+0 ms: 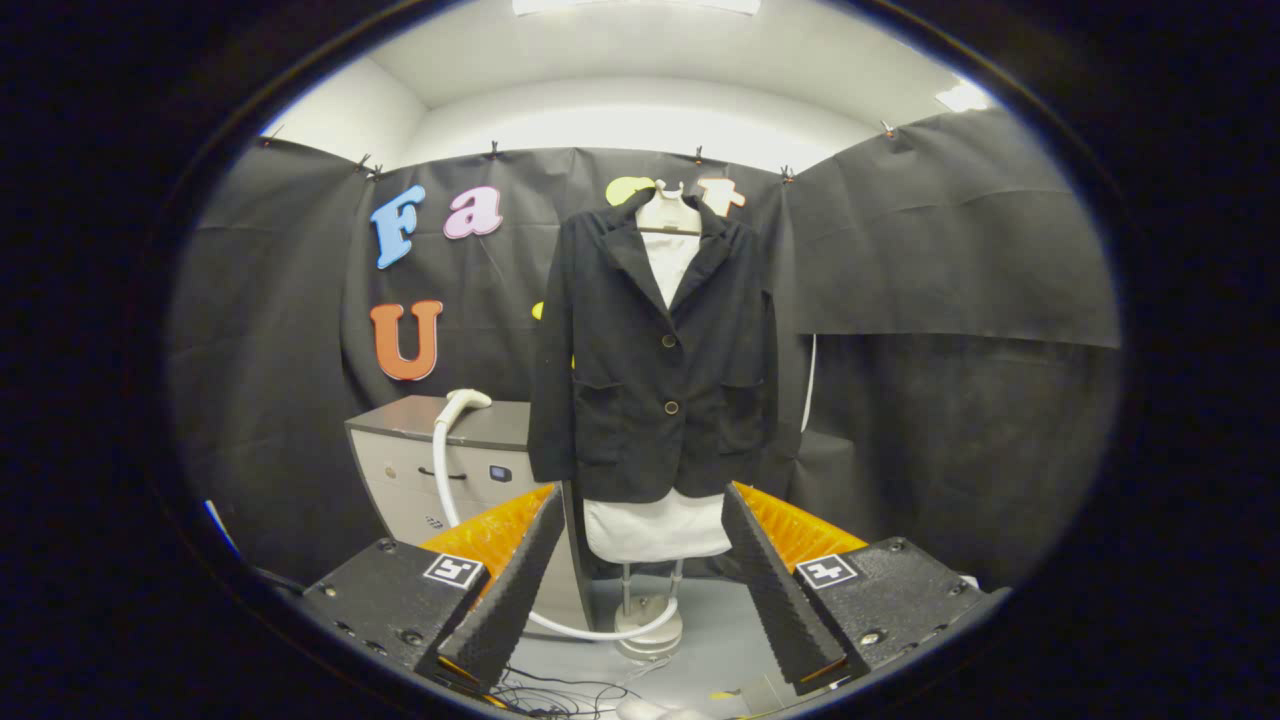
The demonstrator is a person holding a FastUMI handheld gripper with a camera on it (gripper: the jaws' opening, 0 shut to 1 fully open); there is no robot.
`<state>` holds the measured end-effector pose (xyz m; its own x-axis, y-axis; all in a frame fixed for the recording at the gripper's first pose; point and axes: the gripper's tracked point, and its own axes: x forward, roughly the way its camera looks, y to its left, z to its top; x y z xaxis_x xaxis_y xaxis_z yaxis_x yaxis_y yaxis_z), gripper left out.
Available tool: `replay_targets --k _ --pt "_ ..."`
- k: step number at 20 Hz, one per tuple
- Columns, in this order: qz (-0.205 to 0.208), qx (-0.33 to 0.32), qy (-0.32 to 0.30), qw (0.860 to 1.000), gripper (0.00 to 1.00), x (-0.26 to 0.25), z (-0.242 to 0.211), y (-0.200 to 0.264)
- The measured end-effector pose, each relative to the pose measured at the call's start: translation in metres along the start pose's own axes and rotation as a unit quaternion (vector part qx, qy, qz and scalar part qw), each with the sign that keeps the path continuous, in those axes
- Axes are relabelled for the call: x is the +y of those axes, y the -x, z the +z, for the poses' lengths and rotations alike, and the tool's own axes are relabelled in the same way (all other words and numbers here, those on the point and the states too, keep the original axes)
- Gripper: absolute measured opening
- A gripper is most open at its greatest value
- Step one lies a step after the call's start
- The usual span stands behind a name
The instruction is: Iron the clothes twice with a garment steamer, once on the left side and once on the right side.
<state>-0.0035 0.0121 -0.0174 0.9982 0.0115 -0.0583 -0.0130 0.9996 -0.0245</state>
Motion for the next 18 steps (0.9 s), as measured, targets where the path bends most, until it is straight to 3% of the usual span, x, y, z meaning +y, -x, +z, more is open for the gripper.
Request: replay_targets --k 11,18 --pt "-0.005 -0.003 -0.010 1.000 0.99 -0.005 0.009 -0.007" --pt "0.016 0.000 -0.010 1.000 0.99 0.022 0.029 -0.047"
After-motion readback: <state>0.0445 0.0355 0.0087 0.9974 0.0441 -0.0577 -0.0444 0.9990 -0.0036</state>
